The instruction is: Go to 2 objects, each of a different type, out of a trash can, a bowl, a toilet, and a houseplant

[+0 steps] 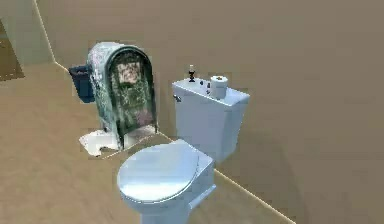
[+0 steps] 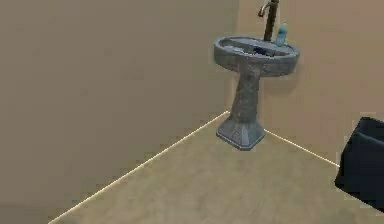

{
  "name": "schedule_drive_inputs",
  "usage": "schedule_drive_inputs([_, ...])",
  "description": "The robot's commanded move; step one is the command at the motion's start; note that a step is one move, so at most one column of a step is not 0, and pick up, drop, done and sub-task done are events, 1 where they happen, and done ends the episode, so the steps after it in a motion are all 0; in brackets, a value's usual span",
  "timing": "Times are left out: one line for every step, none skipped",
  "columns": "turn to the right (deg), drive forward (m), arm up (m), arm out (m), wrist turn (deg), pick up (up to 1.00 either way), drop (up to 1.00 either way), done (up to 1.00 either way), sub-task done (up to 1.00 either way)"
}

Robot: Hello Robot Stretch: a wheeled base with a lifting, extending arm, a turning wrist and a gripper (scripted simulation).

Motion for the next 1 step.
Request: schedule_drive_inputs([-42.0, 0.0, 0.0, 0.0, 0.0, 0.0, 0.0, 0.0, 0.0])
